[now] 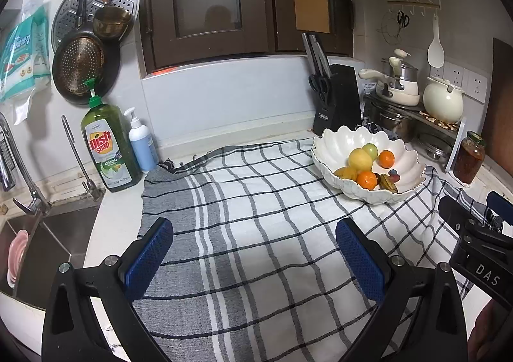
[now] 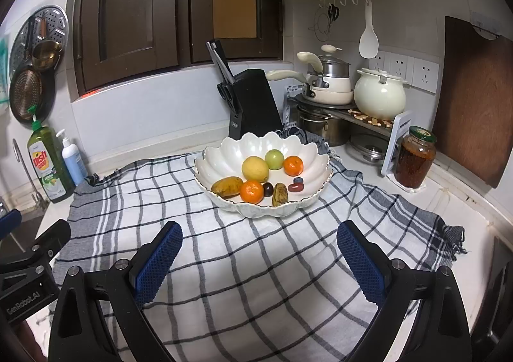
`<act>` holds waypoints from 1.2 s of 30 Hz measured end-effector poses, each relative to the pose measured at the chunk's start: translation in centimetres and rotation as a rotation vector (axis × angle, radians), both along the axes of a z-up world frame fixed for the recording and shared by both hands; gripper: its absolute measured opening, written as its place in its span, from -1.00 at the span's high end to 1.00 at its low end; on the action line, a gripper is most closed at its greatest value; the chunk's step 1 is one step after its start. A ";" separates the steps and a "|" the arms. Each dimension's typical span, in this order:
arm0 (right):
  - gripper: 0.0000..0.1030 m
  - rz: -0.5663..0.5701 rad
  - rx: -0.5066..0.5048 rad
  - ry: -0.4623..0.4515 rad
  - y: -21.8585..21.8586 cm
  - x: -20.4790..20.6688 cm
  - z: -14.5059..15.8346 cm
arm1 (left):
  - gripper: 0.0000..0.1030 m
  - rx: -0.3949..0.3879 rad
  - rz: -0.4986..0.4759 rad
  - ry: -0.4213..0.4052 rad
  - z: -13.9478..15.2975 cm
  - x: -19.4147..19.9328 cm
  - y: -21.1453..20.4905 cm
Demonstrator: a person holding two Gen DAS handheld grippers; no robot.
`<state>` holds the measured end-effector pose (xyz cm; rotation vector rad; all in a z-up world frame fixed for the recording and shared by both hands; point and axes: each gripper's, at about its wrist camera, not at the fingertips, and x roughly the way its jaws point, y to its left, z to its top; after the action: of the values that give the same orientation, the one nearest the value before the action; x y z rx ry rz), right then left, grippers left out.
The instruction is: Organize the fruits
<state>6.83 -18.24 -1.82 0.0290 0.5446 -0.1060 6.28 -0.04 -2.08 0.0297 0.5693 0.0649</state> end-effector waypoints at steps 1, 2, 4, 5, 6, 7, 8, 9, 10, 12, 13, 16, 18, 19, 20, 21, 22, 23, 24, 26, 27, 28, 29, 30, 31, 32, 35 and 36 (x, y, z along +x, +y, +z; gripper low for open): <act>-0.91 0.000 0.001 0.000 0.1 0.0 0.0 | -1.00 0.001 0.001 0.001 -0.1 0.0 0.0; -0.91 0.000 0.000 0.000 0.0 0.0 0.0 | -1.00 -0.002 0.000 0.002 -0.1 0.0 0.0; -0.91 0.000 0.000 -0.001 0.1 0.0 0.1 | -1.00 -0.004 -0.001 0.002 -0.2 0.0 -0.1; -0.91 0.000 0.000 -0.001 0.1 0.0 0.1 | -1.00 -0.004 -0.002 0.001 -0.2 0.0 -0.1; -0.91 0.000 0.000 -0.001 0.0 0.0 0.1 | -1.00 -0.004 -0.003 0.001 -0.1 0.0 -0.1; -0.91 0.000 0.000 -0.003 0.1 0.0 0.2 | -1.00 -0.003 -0.002 0.001 -0.1 0.0 0.0; -0.91 -0.002 0.000 -0.003 0.0 0.0 0.1 | -1.00 -0.003 -0.002 0.001 -0.1 0.0 -0.1; -0.91 -0.002 0.000 -0.004 0.0 0.0 0.1 | -1.00 -0.003 -0.002 0.001 -0.1 0.0 0.0; -0.91 -0.002 0.001 -0.003 0.1 0.0 0.1 | -1.00 -0.002 -0.002 0.002 -0.1 0.0 0.0; -0.91 -0.003 0.001 -0.004 0.0 0.0 0.1 | -1.00 -0.003 -0.002 0.003 -0.1 0.0 -0.1; -0.91 -0.002 0.001 -0.004 0.1 0.0 0.1 | -1.00 -0.003 -0.001 0.002 -0.1 0.0 0.0; -0.91 -0.002 0.002 -0.002 0.1 0.0 0.1 | -1.00 -0.003 -0.001 0.003 -0.1 0.0 0.0; -0.91 -0.004 0.001 -0.003 0.1 0.0 0.1 | -1.00 -0.005 -0.003 0.008 -0.2 0.0 -0.2; -0.91 -0.003 0.002 -0.004 0.1 0.0 0.1 | -1.00 -0.005 -0.005 0.008 -0.3 -0.1 -0.4; -0.91 -0.003 0.002 -0.004 0.1 0.0 0.1 | -1.00 -0.005 -0.006 0.009 -0.4 -0.1 -0.4; -0.91 -0.004 0.002 -0.003 0.1 0.0 0.1 | -1.00 -0.006 -0.006 0.010 -0.4 -0.2 -0.5; -0.91 -0.004 0.002 -0.004 0.1 -0.1 0.1 | -1.00 -0.006 -0.007 0.009 -0.4 -0.2 -0.4; -0.91 -0.003 0.001 -0.003 0.0 0.0 0.1 | -1.00 -0.006 -0.008 0.010 -0.4 -0.2 -0.4; -0.91 -0.003 0.002 -0.002 0.1 0.0 0.1 | -1.00 -0.007 -0.008 0.010 -0.5 -0.3 -0.4; -0.91 -0.003 0.003 -0.003 0.0 -0.1 0.1 | -1.00 -0.006 -0.009 0.008 -0.5 -0.4 -0.4; -0.91 -0.003 0.003 -0.002 0.0 -0.1 0.1 | -1.00 -0.008 -0.009 0.009 -0.5 -0.4 -0.4; -0.91 -0.003 0.003 -0.003 0.0 -0.1 0.1 | -1.00 -0.008 -0.010 0.008 -0.5 -0.5 -0.6; -0.91 -0.003 0.002 -0.003 0.0 -0.1 0.1 | -1.00 -0.007 -0.008 0.009 -0.5 -0.4 -0.5; -0.91 -0.003 0.003 -0.003 0.0 -0.1 0.2 | -1.00 -0.007 -0.009 0.009 -0.5 -0.4 -0.4; -0.91 -0.003 0.003 -0.004 0.0 -0.1 0.2 | -1.00 -0.007 -0.009 0.009 -0.5 -0.4 -0.5; -0.91 -0.003 0.004 -0.003 0.0 0.0 0.2 | -1.00 -0.007 -0.008 0.010 -0.5 -0.4 -0.5; -0.91 -0.003 0.008 -0.001 0.2 -0.1 0.0 | -1.00 -0.010 -0.011 0.015 -0.4 -0.5 -0.4; -0.91 -0.002 0.009 -0.001 0.3 -0.2 -0.1 | -1.00 -0.010 -0.012 0.016 -0.4 -0.5 -0.4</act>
<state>6.67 -17.92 -1.89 0.0383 0.5442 -0.1059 5.75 -0.47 -2.51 0.0233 0.5858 0.0505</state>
